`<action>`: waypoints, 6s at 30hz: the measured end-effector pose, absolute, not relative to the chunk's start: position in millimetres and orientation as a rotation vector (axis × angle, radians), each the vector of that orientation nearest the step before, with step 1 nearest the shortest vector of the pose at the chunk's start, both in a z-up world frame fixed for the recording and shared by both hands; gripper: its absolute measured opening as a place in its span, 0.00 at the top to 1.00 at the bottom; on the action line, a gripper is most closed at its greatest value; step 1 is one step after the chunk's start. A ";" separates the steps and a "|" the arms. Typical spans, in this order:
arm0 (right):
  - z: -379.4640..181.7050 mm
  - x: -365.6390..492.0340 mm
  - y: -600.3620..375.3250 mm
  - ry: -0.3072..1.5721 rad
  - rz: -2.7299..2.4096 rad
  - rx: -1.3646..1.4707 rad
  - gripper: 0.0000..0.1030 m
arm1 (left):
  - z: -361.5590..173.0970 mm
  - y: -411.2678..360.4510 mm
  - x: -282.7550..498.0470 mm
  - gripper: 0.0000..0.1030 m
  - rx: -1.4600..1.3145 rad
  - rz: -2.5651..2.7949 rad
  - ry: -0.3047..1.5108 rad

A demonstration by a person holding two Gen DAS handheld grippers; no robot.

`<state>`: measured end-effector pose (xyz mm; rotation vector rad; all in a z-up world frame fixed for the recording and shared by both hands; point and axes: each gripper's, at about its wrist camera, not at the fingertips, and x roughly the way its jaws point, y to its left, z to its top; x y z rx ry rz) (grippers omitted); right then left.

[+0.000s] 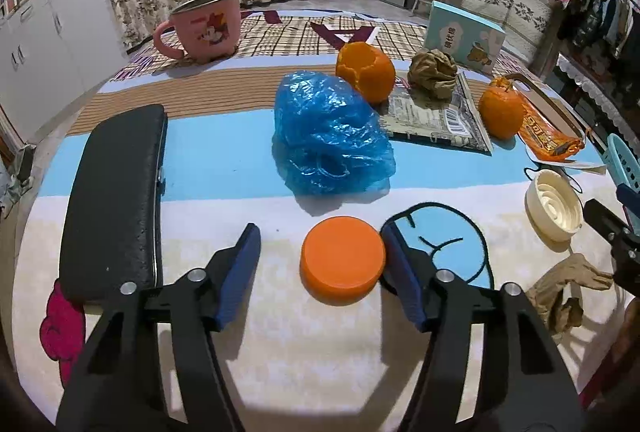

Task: Collect trash
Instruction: 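Grasp the orange lid with the left tool while the right tool grasps the cream lid, then carry the orange lid and cream lid to the blue basket and release, then move both tools back over the mattress toward the tan glove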

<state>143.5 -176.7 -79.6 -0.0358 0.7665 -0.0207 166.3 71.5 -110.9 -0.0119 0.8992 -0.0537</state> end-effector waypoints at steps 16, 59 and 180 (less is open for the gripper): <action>-93.1 171.7 -175.5 0.879 0.038 0.038 0.52 | -107.9 67.1 169.1 0.62 -0.026 -0.053 0.894; -68.5 138.3 -214.9 0.839 0.102 0.077 0.93 | -48.7 38.1 142.9 0.62 0.019 -0.065 0.760; -40.9 129.3 -267.8 0.574 -0.090 0.119 0.04 | -16.5 31.8 160.3 0.05 -0.030 0.020 0.595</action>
